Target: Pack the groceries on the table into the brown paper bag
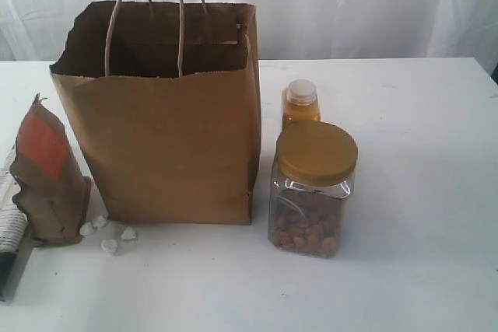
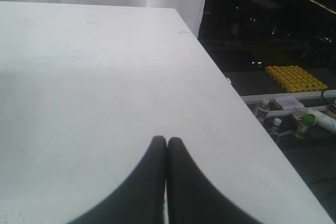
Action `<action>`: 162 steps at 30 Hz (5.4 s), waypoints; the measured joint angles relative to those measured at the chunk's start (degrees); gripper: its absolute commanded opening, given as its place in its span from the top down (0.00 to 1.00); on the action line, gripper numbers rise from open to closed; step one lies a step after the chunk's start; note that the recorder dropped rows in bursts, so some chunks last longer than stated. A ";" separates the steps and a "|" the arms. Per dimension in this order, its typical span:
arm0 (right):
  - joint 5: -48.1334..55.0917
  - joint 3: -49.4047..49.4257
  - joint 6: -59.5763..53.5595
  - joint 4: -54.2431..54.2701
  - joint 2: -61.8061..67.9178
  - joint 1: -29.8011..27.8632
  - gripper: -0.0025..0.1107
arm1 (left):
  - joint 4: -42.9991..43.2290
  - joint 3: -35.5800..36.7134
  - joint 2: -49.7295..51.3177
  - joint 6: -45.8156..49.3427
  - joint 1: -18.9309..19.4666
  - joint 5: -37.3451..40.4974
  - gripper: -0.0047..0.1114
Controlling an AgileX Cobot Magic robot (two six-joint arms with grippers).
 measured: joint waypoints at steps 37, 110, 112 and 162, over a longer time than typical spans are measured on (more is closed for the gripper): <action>0.00 0.00 0.00 0.00 0.00 0.00 0.98 | 110.77 6.48 -37.15 -113.26 18.65 54.98 0.96; 0.00 0.00 0.00 0.00 -0.02 0.00 0.98 | 74.58 -10.55 11.43 -88.55 10.96 44.76 0.05; 0.00 0.00 0.00 0.00 -0.02 0.00 0.98 | 72.57 -10.55 13.22 -88.65 10.96 40.01 0.06; 0.00 0.00 0.00 0.00 -0.02 0.00 0.98 | 82.77 -13.77 16.33 -89.46 10.96 35.24 0.96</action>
